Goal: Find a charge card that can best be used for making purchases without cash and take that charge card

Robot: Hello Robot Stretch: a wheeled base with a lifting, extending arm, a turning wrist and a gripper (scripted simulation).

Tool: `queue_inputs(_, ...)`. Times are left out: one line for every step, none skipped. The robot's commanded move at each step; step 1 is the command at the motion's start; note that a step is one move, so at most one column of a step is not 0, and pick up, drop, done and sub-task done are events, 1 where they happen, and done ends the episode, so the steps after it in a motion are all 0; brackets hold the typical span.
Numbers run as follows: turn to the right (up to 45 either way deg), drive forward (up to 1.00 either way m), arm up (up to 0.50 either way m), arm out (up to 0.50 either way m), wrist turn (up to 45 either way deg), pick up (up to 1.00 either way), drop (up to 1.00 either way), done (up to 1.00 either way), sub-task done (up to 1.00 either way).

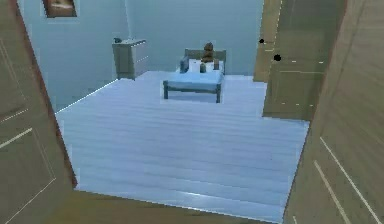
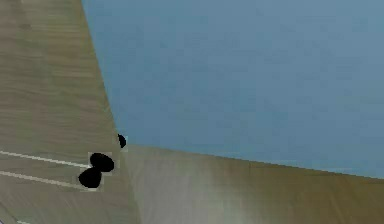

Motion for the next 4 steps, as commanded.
queue_inputs(9.0,0.00,0.00,0.00,0.0,0.00,0.00,0.00,0.00)
queue_inputs(0.0,1.00,0.00,0.00,0.0,0.00,0.00,0.00,0.00)
queue_inputs(0.0,0.45,0.00,0.00,0.0,0.00,0.00,0.00,0.00)
queue_inputs(3.0,0.00,0.00,0.00,0.0,0.00,0.00,0.00,0.00)
